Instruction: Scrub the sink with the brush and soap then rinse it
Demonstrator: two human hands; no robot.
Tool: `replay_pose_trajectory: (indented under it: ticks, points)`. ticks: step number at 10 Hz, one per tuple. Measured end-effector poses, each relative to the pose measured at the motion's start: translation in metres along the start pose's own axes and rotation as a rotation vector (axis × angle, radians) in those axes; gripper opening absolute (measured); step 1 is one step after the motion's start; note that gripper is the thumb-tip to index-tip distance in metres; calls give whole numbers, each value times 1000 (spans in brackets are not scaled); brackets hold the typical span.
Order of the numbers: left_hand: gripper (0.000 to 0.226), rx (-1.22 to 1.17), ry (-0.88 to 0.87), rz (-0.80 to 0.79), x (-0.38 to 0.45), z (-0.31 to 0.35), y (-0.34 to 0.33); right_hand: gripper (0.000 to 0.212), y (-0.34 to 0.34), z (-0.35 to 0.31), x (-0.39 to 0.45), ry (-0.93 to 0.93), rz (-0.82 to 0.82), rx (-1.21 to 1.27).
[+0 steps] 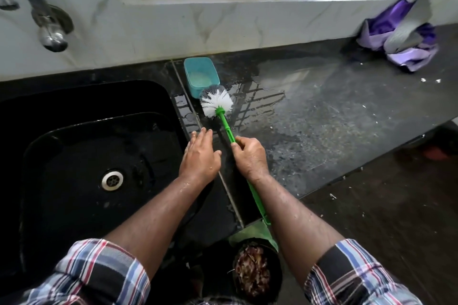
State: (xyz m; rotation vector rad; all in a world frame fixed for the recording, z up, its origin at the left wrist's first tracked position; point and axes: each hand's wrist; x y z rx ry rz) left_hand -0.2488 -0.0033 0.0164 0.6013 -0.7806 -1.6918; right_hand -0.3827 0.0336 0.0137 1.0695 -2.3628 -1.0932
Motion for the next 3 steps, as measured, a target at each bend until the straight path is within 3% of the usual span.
replay_pose_trajectory:
  ticks: [2, 3]
  points:
    - [66, -2, -21, 15, 3, -2, 3, 42, 5, 2, 4, 49, 11, -9]
    - [63, -21, -41, 73, 5, -4, 9, 32, 13, -9, 6, 76, 115, 10]
Point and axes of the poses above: each hand's wrist, its own x-axis towards the middle knuckle, its own y-axis out of the back of the hand, z = x × y, and after that the axes turned 12 degrees about z, right-handed
